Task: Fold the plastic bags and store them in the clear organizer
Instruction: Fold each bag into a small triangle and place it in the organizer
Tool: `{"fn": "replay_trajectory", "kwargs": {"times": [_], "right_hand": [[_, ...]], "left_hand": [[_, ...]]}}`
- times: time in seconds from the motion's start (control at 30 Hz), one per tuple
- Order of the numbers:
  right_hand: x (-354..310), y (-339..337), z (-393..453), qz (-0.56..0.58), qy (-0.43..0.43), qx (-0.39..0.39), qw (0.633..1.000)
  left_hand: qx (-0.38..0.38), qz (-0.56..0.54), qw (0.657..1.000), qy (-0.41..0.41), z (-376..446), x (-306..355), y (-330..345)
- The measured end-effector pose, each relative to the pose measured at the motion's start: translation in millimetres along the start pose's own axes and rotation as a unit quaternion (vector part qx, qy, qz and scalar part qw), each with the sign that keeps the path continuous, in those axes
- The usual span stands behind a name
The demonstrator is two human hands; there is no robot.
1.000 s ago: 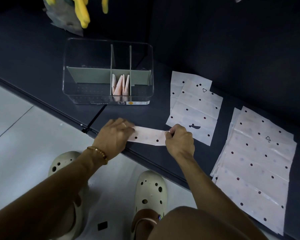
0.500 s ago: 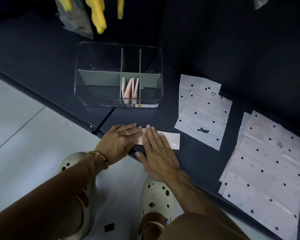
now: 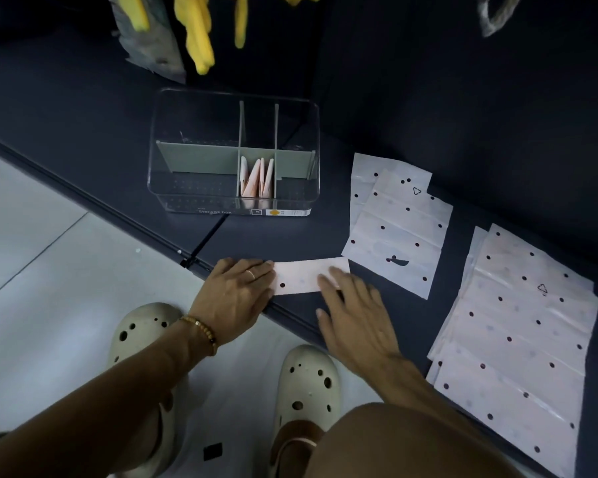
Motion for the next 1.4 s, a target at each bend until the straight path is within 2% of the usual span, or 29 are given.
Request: {"fn": "replay_trajectory", "kwargs": {"times": [0.03, 0.13, 0.27, 0.4, 0.5, 0.6, 0.77, 1.07, 1.2, 1.4], "right_hand": [[-10, 1, -1, 0.005, -0.015, 0.020, 1.000], [-22, 5, 1, 0.016, -0.016, 0.008, 1.000], [-14, 7, 8, 0.041, -0.026, -0.015, 0.999], [-18, -3, 12, 0.050, -0.038, 0.003, 0.998], [-32, -5, 14, 0.105, -0.003, 0.043, 0.994], [-34, -3, 20, 0.263, 0.117, 0.046, 0.957], [-22, -5, 34, 0.441, 0.248, 0.019, 0.862], [-18, -2, 65, 0.354, 0.295, -0.048, 0.886], [-20, -3, 70, 0.299, 0.283, -0.060, 0.910], [-19, -2, 78, 0.290, 0.315, -0.076, 0.900]], "left_hand": [[0.003, 0.014, 1.000, 0.002, -6, 3, 0], [-0.028, 0.026, 0.999, 0.024, -22, 7, 0], [-0.042, -0.016, 0.997, 0.059, -23, 4, -5], [-0.016, -0.068, 0.997, 0.037, -8, 12, -14], [-0.017, -0.114, 0.993, -0.011, 8, 21, -17], [-0.050, -0.183, 0.978, -0.088, 18, 25, -14], [-0.029, -0.313, 0.918, -0.243, 28, 24, -9], [0.010, -0.265, 0.889, -0.373, 47, 26, -1], [0.006, -0.236, 0.889, -0.393, 51, 26, 1], [-0.018, -0.153, 0.906, -0.394, 60, 22, 7]]}}
Point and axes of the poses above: each hand's wrist, its own z-axis towards the middle knuckle, its own y-axis out of the palm, x = y × z, the point moved 1 cm from there along z, towards the middle knuckle, and after that the axes turned 7 degrees about -z, right-handed, at the moved point
